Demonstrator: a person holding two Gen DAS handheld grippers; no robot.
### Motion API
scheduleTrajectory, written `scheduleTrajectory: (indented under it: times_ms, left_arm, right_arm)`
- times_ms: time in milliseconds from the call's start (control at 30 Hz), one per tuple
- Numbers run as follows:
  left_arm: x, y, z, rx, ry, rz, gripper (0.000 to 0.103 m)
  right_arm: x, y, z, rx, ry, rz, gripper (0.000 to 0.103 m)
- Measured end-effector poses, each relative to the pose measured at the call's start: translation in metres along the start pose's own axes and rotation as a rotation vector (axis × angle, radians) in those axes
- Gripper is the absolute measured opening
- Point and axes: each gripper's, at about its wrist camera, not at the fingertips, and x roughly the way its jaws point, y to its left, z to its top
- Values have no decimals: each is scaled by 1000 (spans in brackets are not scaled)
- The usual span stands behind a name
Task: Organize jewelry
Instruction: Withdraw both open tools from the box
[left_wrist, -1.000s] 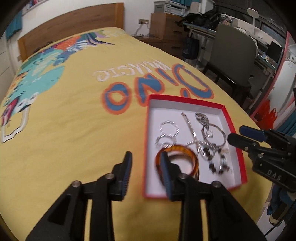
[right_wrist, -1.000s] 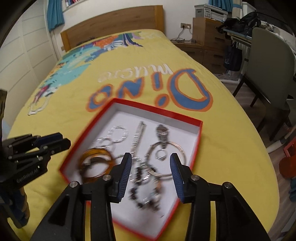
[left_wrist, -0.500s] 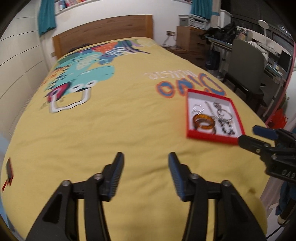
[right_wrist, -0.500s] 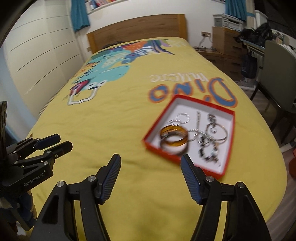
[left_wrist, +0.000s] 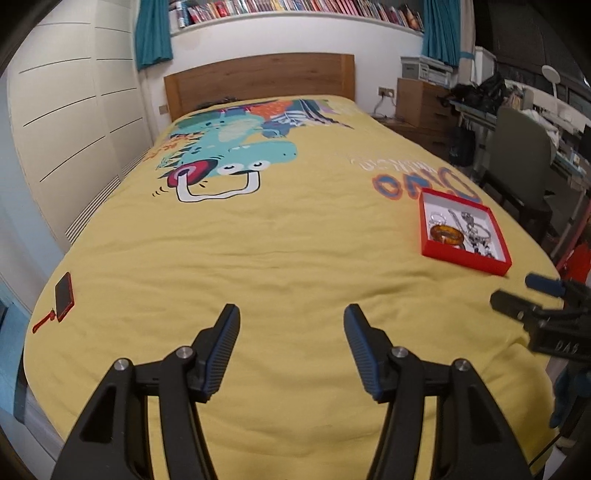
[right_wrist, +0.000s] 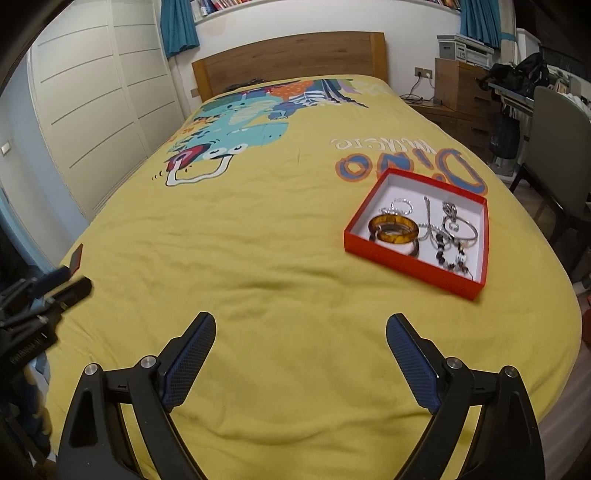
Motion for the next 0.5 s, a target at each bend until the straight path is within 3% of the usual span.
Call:
scheduleTrajectory:
  times_ms: [233, 500]
  left_arm:
    - [-3, 4, -2, -13, -29, 17, 56]
    - [11, 4, -7, -19, -11, 31, 57]
  right_arm:
    - [-2, 6, -14, 17, -26, -38, 101]
    - [7, 5, -20, 18, -29, -65, 102]
